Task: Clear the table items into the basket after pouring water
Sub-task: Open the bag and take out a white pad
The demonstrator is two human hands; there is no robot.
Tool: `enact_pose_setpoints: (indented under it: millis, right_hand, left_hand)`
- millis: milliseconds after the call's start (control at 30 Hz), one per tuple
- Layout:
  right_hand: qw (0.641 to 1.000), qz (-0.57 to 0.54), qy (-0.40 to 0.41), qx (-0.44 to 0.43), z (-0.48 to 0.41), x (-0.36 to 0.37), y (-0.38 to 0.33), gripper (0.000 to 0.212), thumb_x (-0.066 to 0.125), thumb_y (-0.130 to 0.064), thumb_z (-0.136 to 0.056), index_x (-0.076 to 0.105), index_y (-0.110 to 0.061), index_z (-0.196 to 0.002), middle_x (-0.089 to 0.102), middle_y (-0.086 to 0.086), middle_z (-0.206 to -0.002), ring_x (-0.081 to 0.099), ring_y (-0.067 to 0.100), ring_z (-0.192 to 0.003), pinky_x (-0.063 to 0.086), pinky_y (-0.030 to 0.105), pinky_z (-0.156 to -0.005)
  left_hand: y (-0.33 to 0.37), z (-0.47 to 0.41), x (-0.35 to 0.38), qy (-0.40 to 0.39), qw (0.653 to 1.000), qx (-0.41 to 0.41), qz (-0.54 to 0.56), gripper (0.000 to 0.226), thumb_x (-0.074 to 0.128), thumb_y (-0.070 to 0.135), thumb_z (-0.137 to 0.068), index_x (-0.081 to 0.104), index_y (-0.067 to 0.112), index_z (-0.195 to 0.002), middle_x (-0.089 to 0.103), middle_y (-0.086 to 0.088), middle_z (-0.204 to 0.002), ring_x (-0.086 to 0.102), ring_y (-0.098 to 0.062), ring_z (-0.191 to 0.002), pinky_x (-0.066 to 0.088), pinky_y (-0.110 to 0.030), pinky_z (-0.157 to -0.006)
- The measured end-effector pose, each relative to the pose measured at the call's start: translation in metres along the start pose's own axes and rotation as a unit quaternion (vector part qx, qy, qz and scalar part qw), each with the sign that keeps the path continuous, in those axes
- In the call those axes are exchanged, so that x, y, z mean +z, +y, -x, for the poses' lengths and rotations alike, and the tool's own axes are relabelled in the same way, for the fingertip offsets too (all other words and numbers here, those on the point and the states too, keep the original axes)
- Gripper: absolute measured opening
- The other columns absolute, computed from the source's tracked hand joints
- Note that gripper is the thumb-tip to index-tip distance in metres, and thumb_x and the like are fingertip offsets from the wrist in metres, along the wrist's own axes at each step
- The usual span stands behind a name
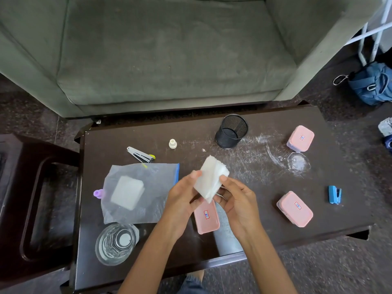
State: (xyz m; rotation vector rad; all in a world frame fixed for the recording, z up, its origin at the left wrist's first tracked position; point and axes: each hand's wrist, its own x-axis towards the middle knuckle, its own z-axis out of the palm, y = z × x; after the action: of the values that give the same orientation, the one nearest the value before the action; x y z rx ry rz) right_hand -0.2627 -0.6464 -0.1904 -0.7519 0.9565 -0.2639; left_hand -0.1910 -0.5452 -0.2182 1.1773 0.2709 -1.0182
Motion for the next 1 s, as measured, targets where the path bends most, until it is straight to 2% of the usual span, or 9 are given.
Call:
enact_pose_setpoints:
  millis: [67,133,267,400,500,600,700,800,1000]
  right_hand:
    - [1.0,0.003,0.002,-0.01,-0.001,0.0,0.001,0.007,0.062,-0.002,-0.081,0.068,-0.002,-0.076,0.072,0.008,-0.069,0.067,0.017,-0.06,0.057,0.027,-0.057]
    - [0.999,0.022,0.01,-0.026,-0.004,-0.001,0.001,0.011,0.064,-0.001,-0.079,0.067,-0.005,-0.069,0.071,0.004,-0.065,0.064,0.017,-0.059,0.055,0.025,-0.057]
    - [0.999,0.03,0.0,-0.039,-0.008,-0.001,0.0,0.019,0.067,-0.003,-0.076,0.066,-0.012,-0.06,0.067,0.002,-0.064,0.058,0.015,-0.061,0.051,0.021,-0.054]
    - [0.998,0.022,0.036,-0.051,-0.016,-0.014,-0.005,0.032,0.057,-0.002,-0.085,0.054,-0.017,-0.058,0.059,-0.003,-0.058,0.053,0.008,-0.055,0.045,0.021,-0.051]
    - [0.994,0.09,0.054,-0.033,-0.023,-0.028,-0.011,0.019,0.056,-0.013,-0.088,0.056,-0.017,-0.07,0.061,0.002,-0.07,0.055,0.013,-0.067,0.044,0.027,-0.056]
    - [0.987,0.158,0.003,0.027,-0.026,-0.033,-0.014,0.006,0.062,-0.016,-0.085,0.064,-0.012,-0.089,0.071,0.003,-0.084,0.066,0.014,-0.074,0.054,0.028,-0.055]
    - [0.983,0.182,0.008,0.036,-0.03,-0.034,-0.017,0.021,0.065,0.002,-0.078,0.067,-0.005,-0.098,0.071,0.006,-0.084,0.068,0.014,-0.067,0.054,0.024,-0.049]
    - [0.984,0.176,0.024,0.026,-0.035,-0.035,-0.022,0.021,0.062,0.012,-0.076,0.066,-0.003,-0.09,0.073,0.004,-0.068,0.068,0.016,-0.054,0.055,0.024,-0.049]
    - [0.972,0.235,0.014,0.001,-0.045,-0.039,-0.032,0.024,0.059,0.014,-0.078,0.067,-0.008,-0.074,0.065,0.006,-0.056,0.059,0.013,-0.039,0.052,0.021,-0.043]
  left_hand:
    - [0.001,-0.001,0.002,-0.04,0.991,0.034,-0.121,0.049,0.076,0.045,-0.067,0.067,0.029,-0.112,0.062,0.005,-0.127,0.061,-0.014,-0.113,0.049,-0.035,-0.097]
    - [0.001,-0.003,0.004,-0.038,0.986,0.038,-0.158,0.035,0.073,0.032,-0.075,0.07,0.025,-0.109,0.071,0.001,-0.113,0.066,-0.015,-0.103,0.051,-0.034,-0.094]
    - [0.001,-0.005,0.006,0.031,0.996,0.017,-0.08,0.018,0.062,0.019,-0.087,0.07,0.009,-0.099,0.073,-0.014,-0.099,0.068,-0.025,-0.09,0.059,-0.027,-0.07]
    - [0.005,-0.007,-0.001,0.108,0.992,0.029,-0.054,0.013,0.052,0.018,-0.093,0.063,0.014,-0.088,0.067,-0.012,-0.1,0.065,-0.024,-0.092,0.058,-0.021,-0.059]
    - [0.012,-0.007,-0.006,0.114,0.991,0.025,-0.064,0.013,0.048,0.02,-0.095,0.06,0.02,-0.09,0.065,-0.006,-0.102,0.065,-0.021,-0.094,0.058,-0.021,-0.057]
    - [0.017,-0.007,-0.006,0.087,0.993,0.017,-0.076,0.011,0.05,0.018,-0.095,0.06,0.022,-0.096,0.067,-0.003,-0.102,0.067,-0.02,-0.092,0.058,-0.023,-0.057]
    - [0.022,-0.01,-0.007,0.079,0.992,0.018,-0.098,0.016,0.058,0.01,-0.089,0.06,0.022,-0.099,0.068,-0.001,-0.097,0.068,-0.018,-0.087,0.058,-0.023,-0.057]
    - [0.027,-0.012,-0.008,0.081,0.989,0.034,-0.12,0.022,0.056,-0.001,-0.088,0.062,0.02,-0.082,0.069,0.004,-0.088,0.069,-0.016,-0.078,0.057,-0.019,-0.053]
    - [0.031,-0.025,-0.013,0.067,0.989,0.016,-0.13,0.023,0.047,-0.002,-0.093,0.06,0.006,-0.074,0.072,0.002,-0.088,0.073,-0.011,-0.065,0.055,-0.017,-0.054]
